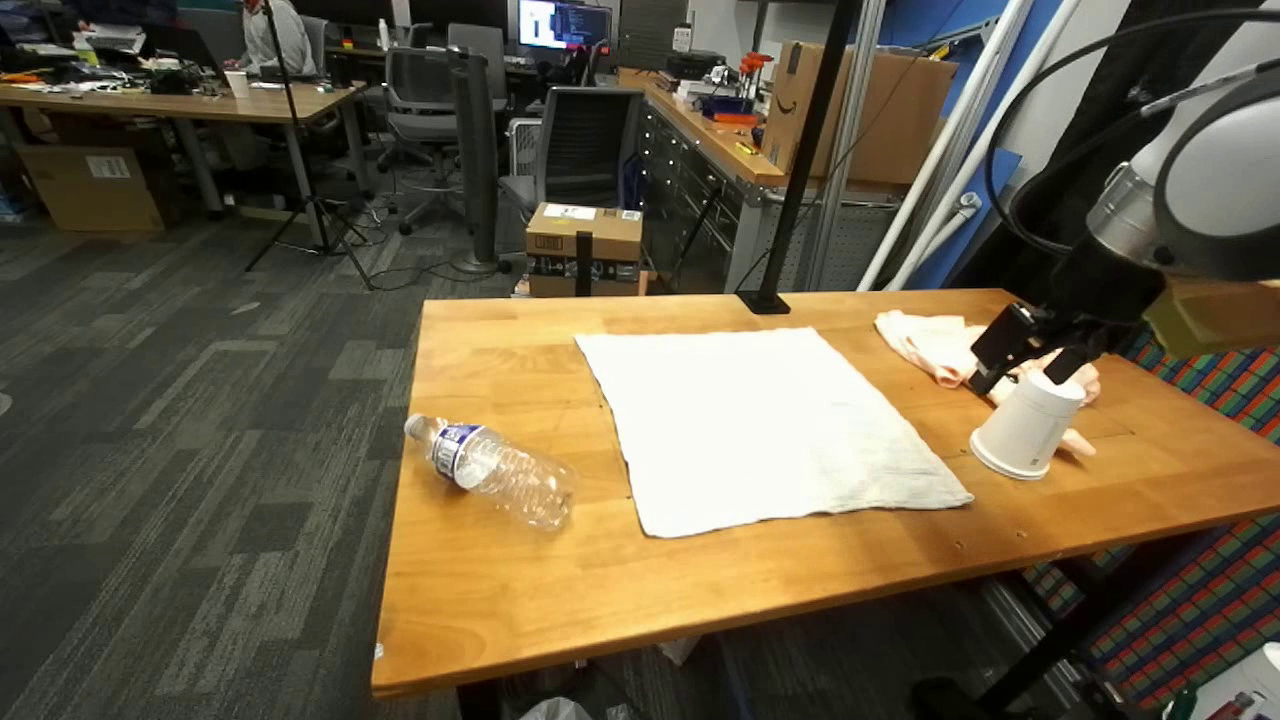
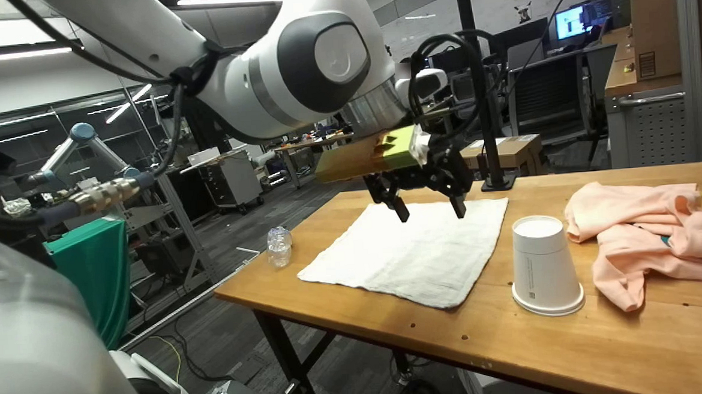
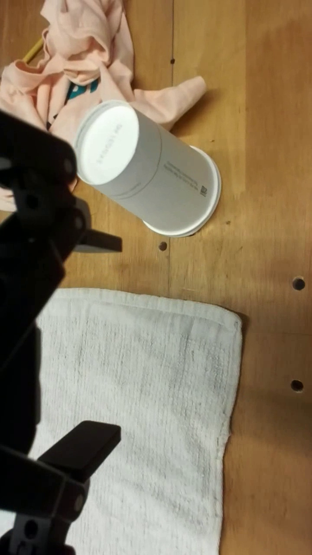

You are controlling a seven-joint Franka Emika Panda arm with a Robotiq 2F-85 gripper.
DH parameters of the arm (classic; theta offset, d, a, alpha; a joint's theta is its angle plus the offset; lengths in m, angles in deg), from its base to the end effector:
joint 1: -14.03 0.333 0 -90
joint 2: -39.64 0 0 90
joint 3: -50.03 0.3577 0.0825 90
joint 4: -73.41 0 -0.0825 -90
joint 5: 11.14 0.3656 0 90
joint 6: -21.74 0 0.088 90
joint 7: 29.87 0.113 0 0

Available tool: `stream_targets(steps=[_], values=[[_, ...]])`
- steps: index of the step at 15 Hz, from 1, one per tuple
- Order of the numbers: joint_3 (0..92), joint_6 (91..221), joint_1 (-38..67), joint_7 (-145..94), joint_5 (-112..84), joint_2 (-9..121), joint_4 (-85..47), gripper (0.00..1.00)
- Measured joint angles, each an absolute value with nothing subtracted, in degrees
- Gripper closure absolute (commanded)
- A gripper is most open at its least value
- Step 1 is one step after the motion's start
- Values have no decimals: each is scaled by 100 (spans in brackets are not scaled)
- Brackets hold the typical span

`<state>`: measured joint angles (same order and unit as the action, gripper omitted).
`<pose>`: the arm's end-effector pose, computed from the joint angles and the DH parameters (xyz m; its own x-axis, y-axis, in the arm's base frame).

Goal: Fold the white towel on the table twice, diagonally.

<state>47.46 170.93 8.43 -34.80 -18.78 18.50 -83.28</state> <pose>0.3715 -0.0510 0.4039 0.9726 0.0606 0.2245 0.0397 -0.9945 0.0967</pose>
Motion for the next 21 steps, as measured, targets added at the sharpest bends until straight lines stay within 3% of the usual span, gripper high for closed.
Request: stream_targets(steps=[10, 21], values=[[4503, 17296, 1295, -3890, -290, 3165, -7868, 0], [4529, 17286, 1339, -4148, -172, 3885, -7740, 0]])
